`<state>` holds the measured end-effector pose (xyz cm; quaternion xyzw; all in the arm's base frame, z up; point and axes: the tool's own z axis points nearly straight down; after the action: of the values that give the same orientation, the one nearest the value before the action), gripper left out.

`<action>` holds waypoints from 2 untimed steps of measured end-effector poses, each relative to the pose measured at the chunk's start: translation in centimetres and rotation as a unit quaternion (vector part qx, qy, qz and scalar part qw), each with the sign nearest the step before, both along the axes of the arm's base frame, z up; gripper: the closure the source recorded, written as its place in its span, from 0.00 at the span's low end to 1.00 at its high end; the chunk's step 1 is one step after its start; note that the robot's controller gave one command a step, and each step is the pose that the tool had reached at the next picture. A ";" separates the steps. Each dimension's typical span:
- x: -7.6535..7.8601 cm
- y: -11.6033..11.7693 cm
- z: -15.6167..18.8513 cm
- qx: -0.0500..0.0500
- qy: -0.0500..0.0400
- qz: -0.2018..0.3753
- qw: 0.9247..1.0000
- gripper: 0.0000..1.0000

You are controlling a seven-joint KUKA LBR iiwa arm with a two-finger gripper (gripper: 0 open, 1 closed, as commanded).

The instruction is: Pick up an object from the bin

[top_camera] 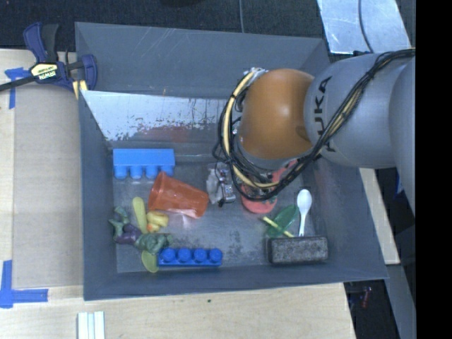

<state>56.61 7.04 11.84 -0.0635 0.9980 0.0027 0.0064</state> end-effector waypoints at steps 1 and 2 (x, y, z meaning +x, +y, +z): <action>-1.3 -1.3 11.7 0.000 -0.003 0.025 1.000 0.00; -1.4 -1.3 11.6 0.000 -0.002 0.025 1.000 0.00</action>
Offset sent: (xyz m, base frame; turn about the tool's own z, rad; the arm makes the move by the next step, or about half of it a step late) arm 0.0000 0.0000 0.0000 0.0000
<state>55.22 5.74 23.47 -0.0881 0.9961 0.0027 0.0081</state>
